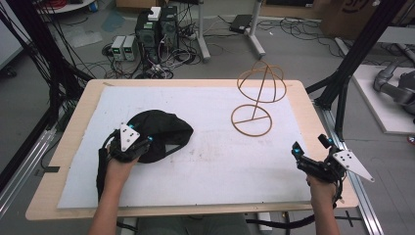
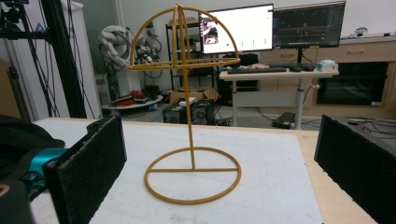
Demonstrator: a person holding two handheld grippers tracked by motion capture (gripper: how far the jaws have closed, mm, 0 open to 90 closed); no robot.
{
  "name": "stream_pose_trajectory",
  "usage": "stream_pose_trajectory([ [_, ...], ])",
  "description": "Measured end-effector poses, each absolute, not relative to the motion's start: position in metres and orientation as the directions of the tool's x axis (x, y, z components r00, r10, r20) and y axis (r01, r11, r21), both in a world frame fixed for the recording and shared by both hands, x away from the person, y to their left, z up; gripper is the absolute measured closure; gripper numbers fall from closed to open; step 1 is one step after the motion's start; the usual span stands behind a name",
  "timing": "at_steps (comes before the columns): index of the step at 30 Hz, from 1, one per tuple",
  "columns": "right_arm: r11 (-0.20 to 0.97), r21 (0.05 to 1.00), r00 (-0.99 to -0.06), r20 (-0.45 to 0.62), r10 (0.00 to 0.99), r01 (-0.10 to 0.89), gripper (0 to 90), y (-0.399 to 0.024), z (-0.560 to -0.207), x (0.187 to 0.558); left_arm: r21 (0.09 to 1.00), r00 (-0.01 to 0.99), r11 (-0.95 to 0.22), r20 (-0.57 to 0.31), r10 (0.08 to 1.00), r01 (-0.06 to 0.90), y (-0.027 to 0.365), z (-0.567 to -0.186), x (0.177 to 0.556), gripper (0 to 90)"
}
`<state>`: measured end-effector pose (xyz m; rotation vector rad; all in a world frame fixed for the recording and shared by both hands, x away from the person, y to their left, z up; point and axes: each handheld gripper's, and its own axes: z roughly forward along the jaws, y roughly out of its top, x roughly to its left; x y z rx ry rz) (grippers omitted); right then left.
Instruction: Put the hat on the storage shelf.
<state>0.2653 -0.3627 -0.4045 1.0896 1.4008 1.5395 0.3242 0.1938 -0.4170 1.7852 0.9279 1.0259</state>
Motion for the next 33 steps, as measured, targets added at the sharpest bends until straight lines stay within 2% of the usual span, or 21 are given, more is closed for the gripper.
stream_pose_trajectory([
  [1, -0.094, 0.996, -0.338, 0.089, 0.937, 0.003, 1.6, -0.363, -0.404, 0.266, 0.914, 0.385, -0.362, 0.273, 0.882, 0.181, 0.194, -0.417, 0.324, 53.5],
  [8, -0.095, 0.995, -0.336, 0.09, 0.937, 0.002, 1.6, -0.363, -0.405, 0.266, 0.909, 0.371, -0.372, 0.285, 0.884, 0.187, 0.194, -0.416, 0.324, 63.4],
  [9, -0.096, 0.995, -0.336, 0.091, 0.937, 0.003, 1.7, -0.363, -0.405, 0.265, 0.914, 0.366, -0.359, 0.274, 0.889, 0.188, 0.194, -0.416, 0.324, 68.6],
  [14, -0.096, 0.995, -0.336, 0.091, 0.938, 0.003, 1.7, -0.363, -0.405, 0.266, 0.926, 0.358, -0.323, 0.239, 0.902, 0.195, 0.197, -0.415, 0.324, 76.9],
  [25, -0.1, 0.995, -0.337, 0.095, 0.937, 0.002, 1.7, -0.363, -0.405, 0.266, 0.946, 0.336, -0.267, 0.195, 0.922, 0.184, 0.201, -0.408, 0.321, 80.7],
  [33, -0.099, 0.995, -0.336, 0.093, 0.937, -0.002, 1.7, -0.364, -0.405, 0.266, 0.958, 0.305, -0.248, 0.195, 0.932, 0.144, 0.197, -0.397, 0.319, 81.0],
])
